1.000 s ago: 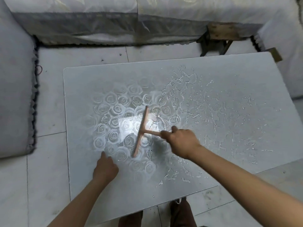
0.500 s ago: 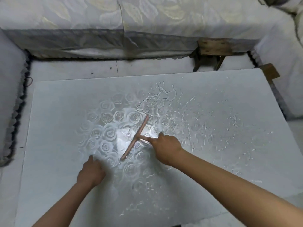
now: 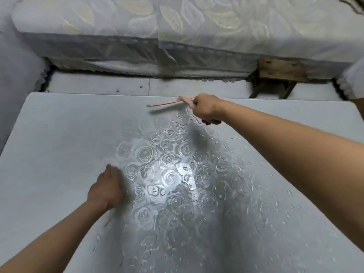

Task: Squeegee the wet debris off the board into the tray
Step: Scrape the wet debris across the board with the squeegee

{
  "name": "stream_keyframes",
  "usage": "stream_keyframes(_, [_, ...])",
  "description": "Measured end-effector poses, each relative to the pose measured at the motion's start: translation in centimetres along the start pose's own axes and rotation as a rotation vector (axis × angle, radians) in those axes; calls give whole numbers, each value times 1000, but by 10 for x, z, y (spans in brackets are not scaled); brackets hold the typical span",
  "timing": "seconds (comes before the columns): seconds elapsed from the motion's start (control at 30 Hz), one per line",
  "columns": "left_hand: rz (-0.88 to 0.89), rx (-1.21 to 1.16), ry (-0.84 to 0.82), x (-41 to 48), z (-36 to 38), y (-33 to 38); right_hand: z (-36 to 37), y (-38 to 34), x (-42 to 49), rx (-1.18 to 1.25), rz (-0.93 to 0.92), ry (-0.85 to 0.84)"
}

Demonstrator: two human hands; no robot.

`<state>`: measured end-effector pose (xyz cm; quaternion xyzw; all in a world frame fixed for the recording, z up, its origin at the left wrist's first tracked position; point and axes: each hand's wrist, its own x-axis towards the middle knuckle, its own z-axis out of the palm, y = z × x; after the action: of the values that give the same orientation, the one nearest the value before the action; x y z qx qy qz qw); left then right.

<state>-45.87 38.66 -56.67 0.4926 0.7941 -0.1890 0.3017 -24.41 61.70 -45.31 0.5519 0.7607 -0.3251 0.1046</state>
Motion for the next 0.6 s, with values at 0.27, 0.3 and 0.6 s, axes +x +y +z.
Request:
stream_keyframes(0.27, [39,110,5,45,-14,-8,26,-14,-25,-41,-20,-81])
stream_keyframes(0.3, [48,139,-1,46,-14,-10,26,-9,-39,-38,-1,-149])
stream_keyframes(0.6, [152,276,-75,47,-31,-26,-9,-80,6,4,-21,-84])
